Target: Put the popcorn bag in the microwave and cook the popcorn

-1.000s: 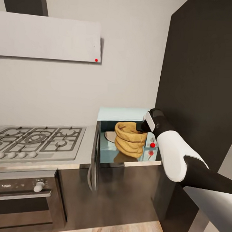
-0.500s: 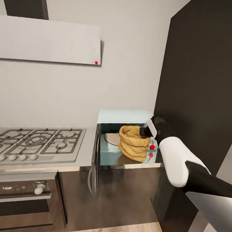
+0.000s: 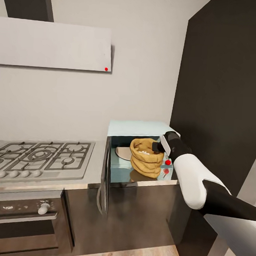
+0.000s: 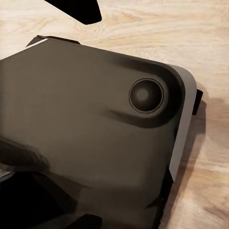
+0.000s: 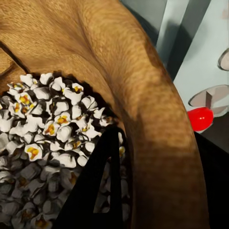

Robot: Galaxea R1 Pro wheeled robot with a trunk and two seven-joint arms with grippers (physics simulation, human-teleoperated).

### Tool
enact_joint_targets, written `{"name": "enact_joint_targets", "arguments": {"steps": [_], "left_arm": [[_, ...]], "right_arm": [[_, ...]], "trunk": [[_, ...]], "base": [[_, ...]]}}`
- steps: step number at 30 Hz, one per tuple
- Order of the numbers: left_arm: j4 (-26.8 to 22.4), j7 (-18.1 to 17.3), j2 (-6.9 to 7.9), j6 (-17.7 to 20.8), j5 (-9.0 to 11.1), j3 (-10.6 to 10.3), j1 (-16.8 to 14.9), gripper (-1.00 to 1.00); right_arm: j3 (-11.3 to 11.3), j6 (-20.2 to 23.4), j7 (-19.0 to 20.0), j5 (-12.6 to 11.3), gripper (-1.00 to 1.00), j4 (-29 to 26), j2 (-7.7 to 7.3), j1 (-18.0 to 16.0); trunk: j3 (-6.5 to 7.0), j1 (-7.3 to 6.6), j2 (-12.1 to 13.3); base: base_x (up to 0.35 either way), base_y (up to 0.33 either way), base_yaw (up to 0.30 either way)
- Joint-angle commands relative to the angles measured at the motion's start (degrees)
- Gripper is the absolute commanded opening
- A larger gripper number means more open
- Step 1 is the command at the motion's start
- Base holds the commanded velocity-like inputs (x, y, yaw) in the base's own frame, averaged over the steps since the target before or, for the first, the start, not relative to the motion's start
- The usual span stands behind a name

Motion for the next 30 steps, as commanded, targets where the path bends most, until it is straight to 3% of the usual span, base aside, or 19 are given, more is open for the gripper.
{"name": "enact_joint_targets", "arguments": {"steps": [1,15,30], "left_arm": [[-0.09,-0.04,0.03,-0.09,0.19,0.0,0.01,1.0],[-0.06,-0.27,0.08,-0.06,0.19,-0.01,0.01,1.0],[-0.06,-0.46,0.08,-0.15,0.12,-0.08,0.01,1.0]], "right_arm": [[-0.5,0.09,-0.2,-0.82,-1.0,4.46,0.13,-0.01],[-0.52,0.18,-0.19,-0.73,-1.0,4.45,-0.09,-0.01],[-0.5,0.1,-0.28,-0.55,-1.0,4.28,-0.28,-0.01]], "trunk": [[-0.07,0.01,-0.03],[-0.07,0.01,-0.03],[-0.07,0.01,-0.03]], "base": [[0.0,0.0,0.0],[-0.096,0.149,0.0],[0.298,0.0,0.0]]}}
